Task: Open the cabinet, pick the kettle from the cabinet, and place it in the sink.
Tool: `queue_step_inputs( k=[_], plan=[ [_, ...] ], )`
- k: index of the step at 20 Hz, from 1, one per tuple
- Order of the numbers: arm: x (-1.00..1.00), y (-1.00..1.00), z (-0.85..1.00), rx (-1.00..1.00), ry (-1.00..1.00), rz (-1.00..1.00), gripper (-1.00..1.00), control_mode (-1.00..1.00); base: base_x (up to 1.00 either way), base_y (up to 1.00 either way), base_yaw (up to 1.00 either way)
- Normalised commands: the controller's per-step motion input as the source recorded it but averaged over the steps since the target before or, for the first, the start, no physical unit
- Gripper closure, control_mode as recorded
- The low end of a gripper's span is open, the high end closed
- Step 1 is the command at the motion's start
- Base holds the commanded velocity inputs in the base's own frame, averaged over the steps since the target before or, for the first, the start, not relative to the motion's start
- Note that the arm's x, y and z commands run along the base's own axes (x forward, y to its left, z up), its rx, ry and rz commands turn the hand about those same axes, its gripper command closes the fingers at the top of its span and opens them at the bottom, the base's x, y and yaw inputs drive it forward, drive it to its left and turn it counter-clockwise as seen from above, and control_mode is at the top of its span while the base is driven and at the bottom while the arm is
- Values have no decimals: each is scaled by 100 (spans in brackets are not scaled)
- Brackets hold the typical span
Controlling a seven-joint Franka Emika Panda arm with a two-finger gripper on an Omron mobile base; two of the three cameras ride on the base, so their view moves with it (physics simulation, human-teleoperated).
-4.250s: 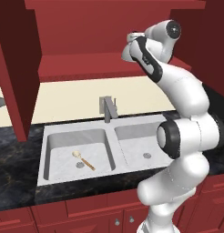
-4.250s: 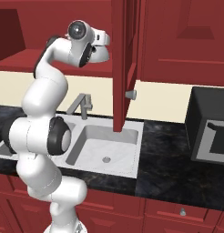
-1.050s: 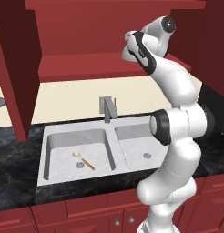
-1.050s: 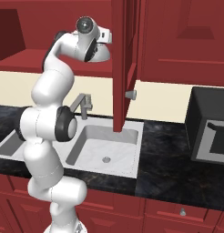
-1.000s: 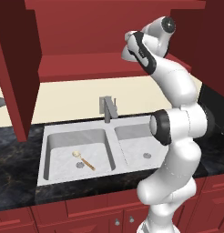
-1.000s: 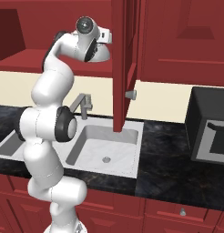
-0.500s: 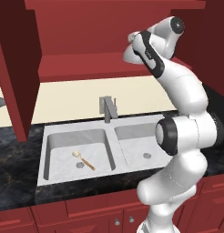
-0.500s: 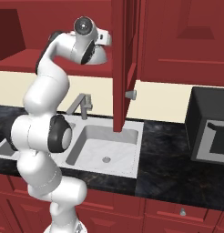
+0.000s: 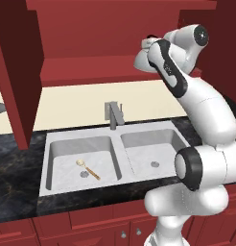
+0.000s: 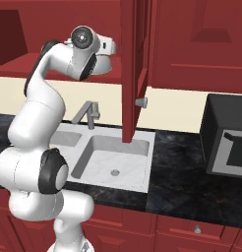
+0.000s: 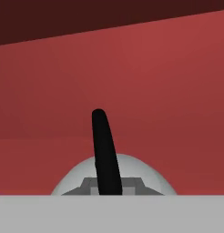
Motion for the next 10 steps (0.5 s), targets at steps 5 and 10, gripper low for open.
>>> queue_step_inputs(
  k=[5, 10],
  plan=[
    [-66, 14, 0, 0, -9, 0, 100, -100, 0, 0, 0],
    [-58, 13, 1, 2, -1, 0, 100, -100, 0, 0, 0]
  ],
)
